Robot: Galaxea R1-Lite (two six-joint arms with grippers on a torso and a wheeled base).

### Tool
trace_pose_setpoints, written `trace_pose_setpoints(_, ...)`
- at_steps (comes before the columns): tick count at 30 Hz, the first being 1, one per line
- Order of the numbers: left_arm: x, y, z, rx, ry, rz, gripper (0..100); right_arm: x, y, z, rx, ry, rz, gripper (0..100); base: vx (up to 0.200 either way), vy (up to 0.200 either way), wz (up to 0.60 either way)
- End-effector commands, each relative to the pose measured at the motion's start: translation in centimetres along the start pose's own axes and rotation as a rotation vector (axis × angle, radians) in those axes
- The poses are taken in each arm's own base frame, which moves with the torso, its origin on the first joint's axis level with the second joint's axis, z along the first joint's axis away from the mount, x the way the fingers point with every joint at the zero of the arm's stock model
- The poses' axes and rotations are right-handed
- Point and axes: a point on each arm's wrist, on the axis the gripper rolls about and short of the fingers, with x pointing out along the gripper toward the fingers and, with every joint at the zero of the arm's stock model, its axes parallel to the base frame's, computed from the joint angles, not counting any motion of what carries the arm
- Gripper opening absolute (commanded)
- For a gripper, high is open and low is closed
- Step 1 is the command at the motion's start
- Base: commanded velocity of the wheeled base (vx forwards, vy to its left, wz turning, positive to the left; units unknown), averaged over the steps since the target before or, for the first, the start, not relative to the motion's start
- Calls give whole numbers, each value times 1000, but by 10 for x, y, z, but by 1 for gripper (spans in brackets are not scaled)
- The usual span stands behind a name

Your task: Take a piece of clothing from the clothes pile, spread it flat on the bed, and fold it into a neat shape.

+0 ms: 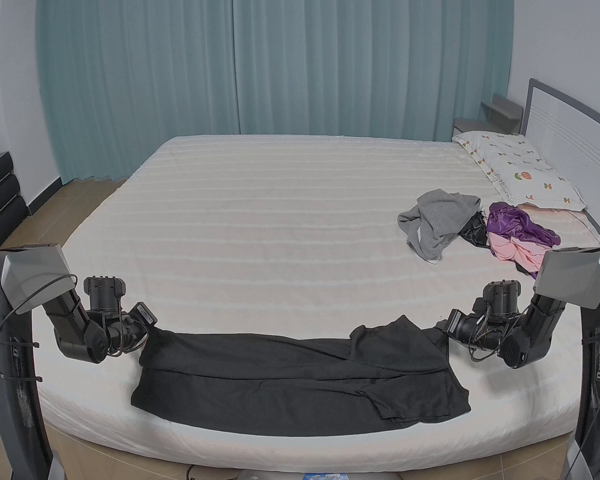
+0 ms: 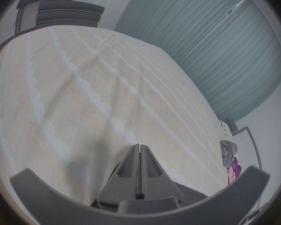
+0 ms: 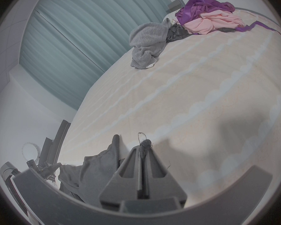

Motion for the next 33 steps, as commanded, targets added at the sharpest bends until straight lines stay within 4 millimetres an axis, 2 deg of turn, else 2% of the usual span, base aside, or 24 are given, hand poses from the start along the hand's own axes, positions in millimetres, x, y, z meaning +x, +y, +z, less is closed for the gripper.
trace_pose_setpoints(1, 0, 0, 0, 0, 0, -1, 0, 0, 0, 2, -1, -8, 5, 0, 0, 0, 0)
trace_pose_setpoints(7, 0, -2, 2, -34, -6, -7, 0, -1, -1, 1, -2, -18, 7, 0, 0, 0, 0)
trace_pose_setpoints(8, 0, -2, 2, -37, -5, -6, 0, -1, -1, 1, -1, -17, 6, 100, 0, 0, 0)
trace_pose_setpoints(11, -1, -1, 1, -37, -4, -5, 0, -2, -1, 2, -1, -20, 4, 100, 0, 0, 0)
trace_pose_setpoints(12, -1, -1, 1, -37, -2, -4, 100, -3, -2, 2, 0, -21, 3, 100, 0, 0, 0)
trace_pose_setpoints(14, -2, -1, 1, -37, -1, -3, 100, -4, -1, 3, 2, -22, 7, 100, 0, 0, 0)
trace_pose_setpoints(20, -3, -1, 2, -53, 0, -8, 100, -25, 14, 12, 40, -39, 84, 100, 0, 0, 0)
trace_pose_setpoints(24, -15, 0, 4, -71, 3, -14, 100, -28, 11, 4, 38, 0, 93, 100, 0, 0, 0)
trace_pose_setpoints(29, -36, 3, -4, -62, 64, -45, 100, -34, 5, -1, 50, 22, 73, 100, 0, 0, 0)
trace_pose_setpoints(33, -40, 2, -5, -40, 75, -56, 100, -38, 4, -7, 55, 40, 61, 100, 0, 0, 0)
